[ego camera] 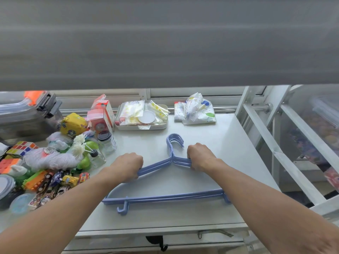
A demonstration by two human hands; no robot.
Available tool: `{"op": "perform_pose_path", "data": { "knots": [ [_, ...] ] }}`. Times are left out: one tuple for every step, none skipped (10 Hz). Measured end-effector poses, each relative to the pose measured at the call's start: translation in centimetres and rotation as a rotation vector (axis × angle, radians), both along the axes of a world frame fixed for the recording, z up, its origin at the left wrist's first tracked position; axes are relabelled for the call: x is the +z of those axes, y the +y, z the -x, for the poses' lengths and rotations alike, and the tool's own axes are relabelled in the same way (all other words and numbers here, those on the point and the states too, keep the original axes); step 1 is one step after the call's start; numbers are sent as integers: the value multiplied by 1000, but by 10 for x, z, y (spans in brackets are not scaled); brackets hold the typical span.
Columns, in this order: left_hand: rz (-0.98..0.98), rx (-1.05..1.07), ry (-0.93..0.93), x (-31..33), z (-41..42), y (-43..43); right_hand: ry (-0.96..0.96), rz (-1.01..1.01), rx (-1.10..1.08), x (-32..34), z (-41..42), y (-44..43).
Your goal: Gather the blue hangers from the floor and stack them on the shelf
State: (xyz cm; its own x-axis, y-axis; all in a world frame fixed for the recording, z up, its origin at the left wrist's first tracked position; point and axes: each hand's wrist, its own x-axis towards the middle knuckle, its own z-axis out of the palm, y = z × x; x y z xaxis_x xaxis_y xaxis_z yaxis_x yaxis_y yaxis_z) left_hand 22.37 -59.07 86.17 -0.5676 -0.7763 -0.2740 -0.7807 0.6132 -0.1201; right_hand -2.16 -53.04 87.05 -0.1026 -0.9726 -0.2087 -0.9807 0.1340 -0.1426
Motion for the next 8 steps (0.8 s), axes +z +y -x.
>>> {"op": "perform_pose_path", "data": {
  "knots": [
    [1,15,12,-1,-2,0,14,-4,10,-2,0,-1],
    [7,17,20,-1,-4,1,39,2,20,-2,1,0],
    [10,15,20,0,-4,1,44,-4,23,-3,1,0],
    [-8,25,35,-1,-4,2,49,-3,28,-3,0,0],
    [-14,28,38,0,-4,1,50,0,31,-5,1,0],
    [-37,47,41,1,-3,4,39,0,31,-8,2,-1],
    [-110,73,57,7,-3,3,18,-36,46,-7,4,-2],
    [-232,170,98,21,-13,-4,-21,-46,24,3,11,-3]
  ]
}}
